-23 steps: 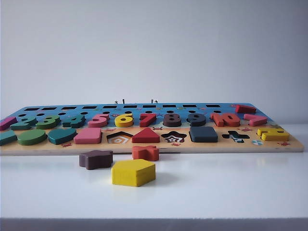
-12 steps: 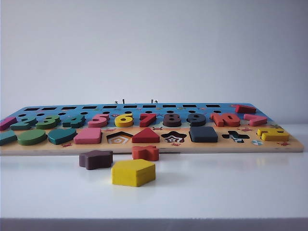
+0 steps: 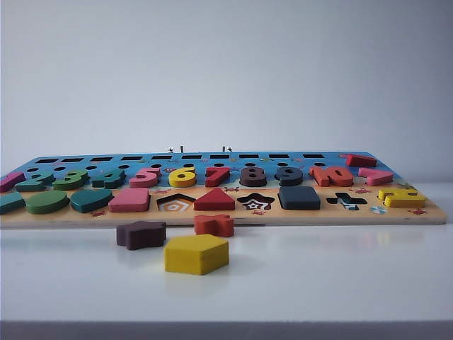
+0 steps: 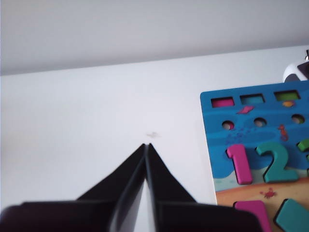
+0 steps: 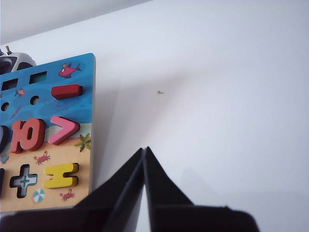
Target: Insert the cube into the slot.
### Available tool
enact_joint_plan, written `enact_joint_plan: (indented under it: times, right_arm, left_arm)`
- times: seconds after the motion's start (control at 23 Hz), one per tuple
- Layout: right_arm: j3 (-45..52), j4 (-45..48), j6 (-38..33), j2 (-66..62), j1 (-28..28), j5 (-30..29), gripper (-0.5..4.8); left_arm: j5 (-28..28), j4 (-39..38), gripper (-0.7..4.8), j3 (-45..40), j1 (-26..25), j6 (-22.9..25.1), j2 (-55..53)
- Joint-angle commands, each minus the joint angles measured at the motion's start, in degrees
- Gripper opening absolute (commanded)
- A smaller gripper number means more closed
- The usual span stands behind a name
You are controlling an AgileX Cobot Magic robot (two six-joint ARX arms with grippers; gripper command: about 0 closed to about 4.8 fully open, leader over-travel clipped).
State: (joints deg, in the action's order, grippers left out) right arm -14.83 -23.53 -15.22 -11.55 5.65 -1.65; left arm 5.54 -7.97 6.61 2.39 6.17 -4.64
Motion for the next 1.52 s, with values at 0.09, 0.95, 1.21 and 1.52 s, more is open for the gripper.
enact_joint_plan:
  times: [0.09, 0.95, 1.21, 1.52]
  right_arm:
    - [1.7, 2.3, -0.2, 1.3, -0.1, 0.4, -0.04]
    - [9.0, 4.3, 2.0, 11.4, -0.1, 0.4, -0.06]
    - [11.2, 4.2, 2.0, 11.4, -0.1, 0.4, -0.06]
    - [11.7, 5.4, 2.0, 11.4, -0.1, 0.3, -0.06]
  left_arm:
    - [2.5, 1.0, 0.17, -3.0, 0.0, 0.3, 2.5]
    - [2.5, 0.6, 0.17, -6.1, 0.0, 0.3, 4.7]
    - [2.5, 0.6, 0.17, -6.1, 0.0, 0.2, 4.7]
    - [2.5, 0.7, 0.17, -6.1, 0.0, 0.3, 4.7]
